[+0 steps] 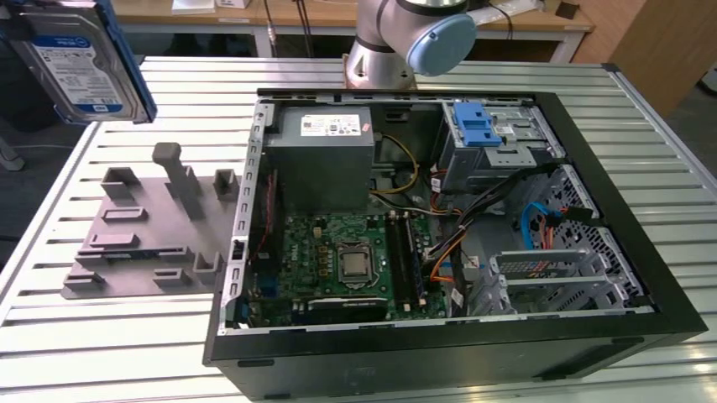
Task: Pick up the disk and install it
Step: 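Pick up the disk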
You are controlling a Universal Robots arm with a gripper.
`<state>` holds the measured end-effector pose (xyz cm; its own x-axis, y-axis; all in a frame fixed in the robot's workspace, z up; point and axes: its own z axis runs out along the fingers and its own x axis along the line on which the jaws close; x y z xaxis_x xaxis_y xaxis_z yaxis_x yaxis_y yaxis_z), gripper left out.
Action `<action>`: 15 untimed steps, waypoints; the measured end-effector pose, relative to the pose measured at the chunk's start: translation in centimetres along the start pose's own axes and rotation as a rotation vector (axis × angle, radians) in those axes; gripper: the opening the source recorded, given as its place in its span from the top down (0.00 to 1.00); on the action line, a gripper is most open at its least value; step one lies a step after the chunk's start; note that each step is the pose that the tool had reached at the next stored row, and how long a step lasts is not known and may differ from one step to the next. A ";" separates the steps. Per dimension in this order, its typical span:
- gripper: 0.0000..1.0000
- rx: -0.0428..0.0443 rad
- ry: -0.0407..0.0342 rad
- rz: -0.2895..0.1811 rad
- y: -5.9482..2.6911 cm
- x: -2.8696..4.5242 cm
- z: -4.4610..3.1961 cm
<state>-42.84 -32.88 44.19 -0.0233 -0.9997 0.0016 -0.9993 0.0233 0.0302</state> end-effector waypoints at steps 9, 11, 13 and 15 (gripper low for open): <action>0.64 -0.0001 0.0001 0.000 0.03 0.00 -0.91; 0.64 0.0001 0.0001 0.000 0.04 0.00 -1.23; 0.64 0.0001 0.0000 0.000 0.05 0.00 -1.62; 0.64 0.0001 0.0001 0.000 0.06 0.00 -1.96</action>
<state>-42.85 -32.87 46.15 -0.0233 -0.9997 0.0017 -0.9993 0.0233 0.0301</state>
